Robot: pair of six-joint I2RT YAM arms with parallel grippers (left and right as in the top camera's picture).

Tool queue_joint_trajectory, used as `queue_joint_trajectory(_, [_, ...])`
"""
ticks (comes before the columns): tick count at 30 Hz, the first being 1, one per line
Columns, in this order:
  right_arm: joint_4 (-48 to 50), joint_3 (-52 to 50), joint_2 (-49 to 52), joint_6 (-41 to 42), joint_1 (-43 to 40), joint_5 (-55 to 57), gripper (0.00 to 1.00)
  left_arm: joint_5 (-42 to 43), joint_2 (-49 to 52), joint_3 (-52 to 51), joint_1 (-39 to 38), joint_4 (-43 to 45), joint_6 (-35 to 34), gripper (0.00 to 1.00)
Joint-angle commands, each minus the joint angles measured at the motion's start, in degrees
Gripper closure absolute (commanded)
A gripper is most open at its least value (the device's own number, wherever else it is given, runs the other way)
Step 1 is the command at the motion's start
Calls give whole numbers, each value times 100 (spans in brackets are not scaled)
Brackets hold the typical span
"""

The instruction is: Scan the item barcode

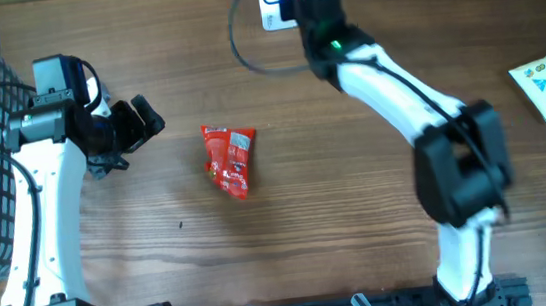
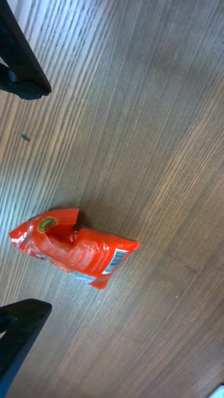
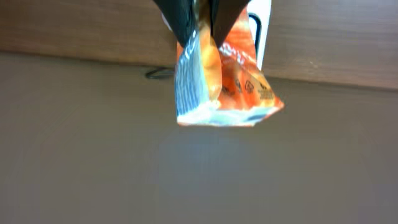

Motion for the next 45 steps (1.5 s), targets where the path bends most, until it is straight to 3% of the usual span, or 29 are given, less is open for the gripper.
queue_joint_trajectory(1, [-345, 1432, 892, -254, 0, 149, 96, -31, 4, 63, 33, 11, -50, 0])
queue_joint_trajectory(4, [-365, 1637, 1351, -1121, 9, -192, 95, -33, 4, 63, 31, 9, -50, 0])
queue_joint_trajectory(8, [-363, 1637, 1508, -1368, 2, 256, 95, -33, 4, 63, 31, 11, -50, 0])
queue_joint_trajectory(12, [201, 1637, 1499, -2347, -219, 3224, 96, -33, 4, 63, 31, 11, -50, 0])
queue_joint_trajectory(14, [262, 1637, 1499, -2450, -813, 4568, 96, -31, 4, 63, 33, 9, -50, 0])
queue_joint_trajectory(17, [-610, 1620, 1502, -2385, -1906, 5630, 96, -33, 4, 63, 33, 9, -50, 0])
queue_joint_trajectory(20, [-1696, 1615, 1502, -2135, -3298, 5958, 96, -33, 4, 63, 31, 9, -50, 0])
queue_joint_trajectory(23, [-2549, 1615, 1502, -1329, -3814, 5893, 96, -33, 4, 63, 31, 9, -50, 0])
queue_joint_trajectory(26, [-4052, 1615, 1502, -319, -4192, 4570, 93, -33, 4, 63, 31, 11, -50, 0])
queue_joint_trajectory(29, [-4758, 1615, 1502, 168, -4461, 3434, 75, -33, 4, 63, 31, 11, -50, 0])
queue_joint_trajectory(31, [-4935, 1615, 1502, 166, -4538, 3314, 44, -33, 4, 63, 31, 11, -50, 0])
queue_joint_trajectory(32, [-5029, 1615, 1499, 227, -4542, 3311, 19, -33, 4, 63, 31, 9, -50, 0])
queue_joint_trajectory(33, [-5206, 1615, 1482, 525, -4529, 3311, 1, -33, 4, 63, 31, 11, -50, 0])
queue_joint_trajectory(36, [-5587, 1615, 1248, 918, -4450, 2920, 0, -33, 4, 63, 33, 11, -50, 0])
queue_joint_trajectory(39, [-5595, 1622, 396, 918, -4234, 1095, 0, -31, 4, 63, 33, 9, -50, 0])
queue_joint_trajectory(41, [-5429, 1622, -321, 911, -4002, -855, 0, -33, 4, 63, 33, 11, -50, 0])
queue_joint_trajectory(44, [-5512, 1622, -1036, 916, -3506, -4841, 0, -33, 4, 63, 31, 9, -50, 0])
queue_joint_trajectory(45, [-5569, 1622, -1043, 914, -3368, -5556, 0, -31, 4, 63, 31, 11, -50, 0])
